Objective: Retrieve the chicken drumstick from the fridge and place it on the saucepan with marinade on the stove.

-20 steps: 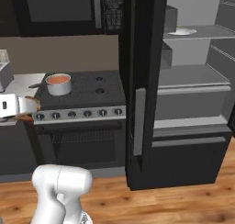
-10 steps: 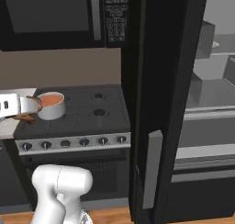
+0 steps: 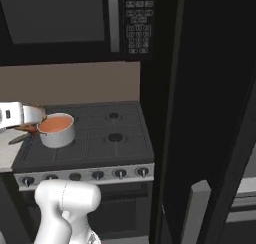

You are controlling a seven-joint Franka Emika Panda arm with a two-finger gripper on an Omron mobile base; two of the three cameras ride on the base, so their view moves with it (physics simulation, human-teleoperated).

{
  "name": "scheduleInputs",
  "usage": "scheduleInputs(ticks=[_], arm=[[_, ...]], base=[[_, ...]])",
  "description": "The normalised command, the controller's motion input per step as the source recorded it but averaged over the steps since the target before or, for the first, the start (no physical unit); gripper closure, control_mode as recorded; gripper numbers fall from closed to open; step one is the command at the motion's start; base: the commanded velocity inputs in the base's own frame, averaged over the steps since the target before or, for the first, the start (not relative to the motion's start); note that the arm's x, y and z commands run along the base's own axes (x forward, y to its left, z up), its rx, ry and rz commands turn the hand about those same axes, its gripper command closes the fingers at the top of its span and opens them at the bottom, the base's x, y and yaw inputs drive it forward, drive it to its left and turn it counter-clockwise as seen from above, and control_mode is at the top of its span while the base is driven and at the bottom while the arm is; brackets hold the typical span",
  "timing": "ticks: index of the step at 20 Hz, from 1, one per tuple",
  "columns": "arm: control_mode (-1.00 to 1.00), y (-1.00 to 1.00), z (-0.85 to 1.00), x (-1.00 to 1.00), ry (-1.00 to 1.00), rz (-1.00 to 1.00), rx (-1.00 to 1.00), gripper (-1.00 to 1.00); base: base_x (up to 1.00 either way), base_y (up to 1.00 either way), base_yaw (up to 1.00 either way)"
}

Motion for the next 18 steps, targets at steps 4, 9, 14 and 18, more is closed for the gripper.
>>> scheduleInputs(ticks=[4, 9, 14, 18], arm=[[1.0, 0.0, 0.0, 0.0, 0.0, 0.0, 0.0, 1.0], [1.0, 0.0, 0.0, 0.0, 0.0, 0.0, 0.0, 1.0], [-1.0, 0.01, 0.0, 0.0, 0.01, 0.0, 0.0, 1.0], [-1.0, 0.0, 0.0, 0.32, 0.06, 0.0, 0.03, 1.0]], base=[[0.14, 0.49, 0.07], [0.0, 0.59, 0.1], [0.0, 0.1, 0.03], [0.0, 0.0, 0.0]])
